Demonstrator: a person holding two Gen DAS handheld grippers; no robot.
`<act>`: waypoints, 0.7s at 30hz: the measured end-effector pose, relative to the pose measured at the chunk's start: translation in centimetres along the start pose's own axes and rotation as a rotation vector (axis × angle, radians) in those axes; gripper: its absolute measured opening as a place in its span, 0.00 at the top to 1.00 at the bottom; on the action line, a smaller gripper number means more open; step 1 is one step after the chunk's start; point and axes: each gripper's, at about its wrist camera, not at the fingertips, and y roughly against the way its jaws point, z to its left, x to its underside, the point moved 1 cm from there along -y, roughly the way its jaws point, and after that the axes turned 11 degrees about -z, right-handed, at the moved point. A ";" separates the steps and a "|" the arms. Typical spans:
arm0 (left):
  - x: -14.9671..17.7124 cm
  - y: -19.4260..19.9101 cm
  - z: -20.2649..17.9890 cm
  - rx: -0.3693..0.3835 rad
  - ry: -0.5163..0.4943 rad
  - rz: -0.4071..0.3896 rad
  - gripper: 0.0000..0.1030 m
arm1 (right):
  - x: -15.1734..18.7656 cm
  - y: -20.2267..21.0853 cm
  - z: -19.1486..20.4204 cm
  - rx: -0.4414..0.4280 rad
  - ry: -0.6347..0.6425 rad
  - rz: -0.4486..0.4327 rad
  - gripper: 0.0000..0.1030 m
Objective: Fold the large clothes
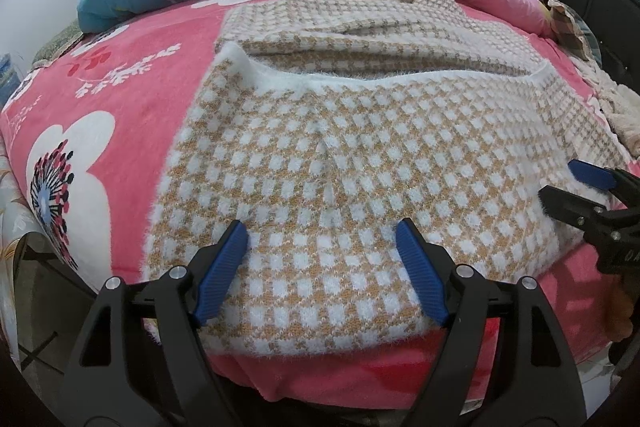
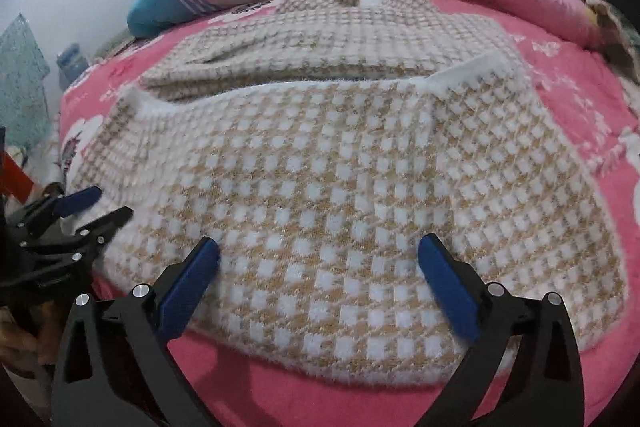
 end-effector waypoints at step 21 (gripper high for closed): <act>-3.7 1.1 0.7 -0.040 -0.002 -0.072 0.15 | 0.0 -0.2 0.0 -0.007 -0.002 0.020 0.06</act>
